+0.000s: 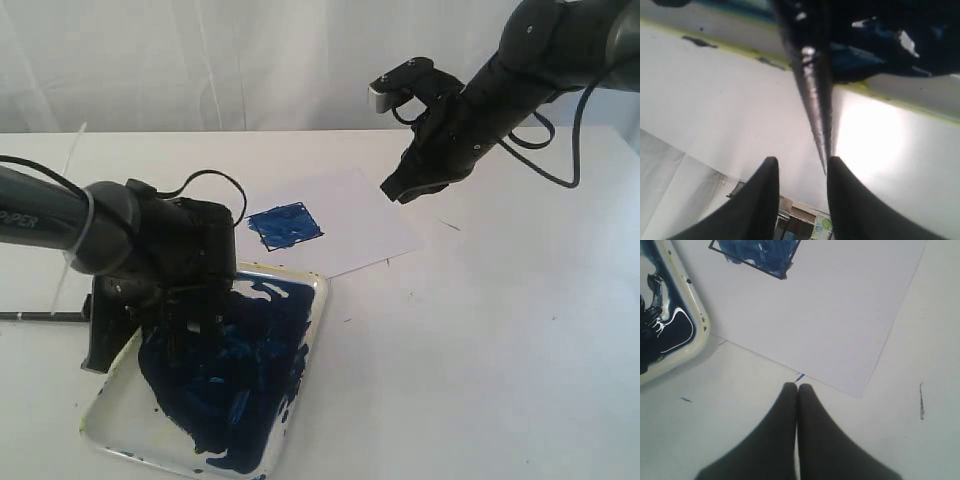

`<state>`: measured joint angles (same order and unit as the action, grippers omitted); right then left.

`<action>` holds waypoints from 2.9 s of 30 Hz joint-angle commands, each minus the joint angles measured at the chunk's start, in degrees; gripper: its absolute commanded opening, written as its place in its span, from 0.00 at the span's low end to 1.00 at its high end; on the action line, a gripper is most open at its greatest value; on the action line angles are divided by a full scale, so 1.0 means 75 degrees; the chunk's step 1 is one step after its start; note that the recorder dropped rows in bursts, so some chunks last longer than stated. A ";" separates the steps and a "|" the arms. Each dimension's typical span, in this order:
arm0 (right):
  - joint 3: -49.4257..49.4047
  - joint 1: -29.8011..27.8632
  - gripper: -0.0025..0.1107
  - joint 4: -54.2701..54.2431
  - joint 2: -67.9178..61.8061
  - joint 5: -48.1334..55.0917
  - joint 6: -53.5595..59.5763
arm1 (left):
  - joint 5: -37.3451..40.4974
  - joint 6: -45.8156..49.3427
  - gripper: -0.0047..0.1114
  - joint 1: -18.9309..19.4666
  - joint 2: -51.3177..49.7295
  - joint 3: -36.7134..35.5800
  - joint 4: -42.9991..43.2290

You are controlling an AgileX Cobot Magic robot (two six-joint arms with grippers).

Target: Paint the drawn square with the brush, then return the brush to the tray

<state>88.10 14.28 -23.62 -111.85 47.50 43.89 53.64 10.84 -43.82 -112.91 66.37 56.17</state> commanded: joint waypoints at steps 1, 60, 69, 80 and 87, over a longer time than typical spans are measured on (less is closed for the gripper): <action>-0.0027 0.0009 0.02 0.0000 0.0052 0.0052 -0.0088 | 0.0493 -0.0545 0.30 -0.0035 0.0519 0.0274 -0.0039; -0.3525 -0.0143 0.02 0.2959 0.4521 0.1482 -0.5693 | 0.0634 -0.1445 0.04 0.6153 0.7441 -0.0766 -0.7240; -0.4531 -0.0143 0.02 0.2945 0.6949 0.0828 -0.5693 | 0.0838 -0.1445 0.04 0.6153 0.9512 -0.0766 -0.7211; -0.5392 -0.0143 0.02 0.2945 0.9885 0.0625 -0.5693 | 0.1183 -0.1445 0.04 0.6103 1.2112 -0.0766 -0.7227; -0.6028 -0.0143 0.02 0.2945 1.1828 0.0292 -0.5973 | 0.1430 -0.1445 0.04 0.6103 1.3360 -0.0766 -0.7247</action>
<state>44.66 13.64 -1.40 -28.11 51.28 0.50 62.89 0.00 2.15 -15.72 61.04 2.43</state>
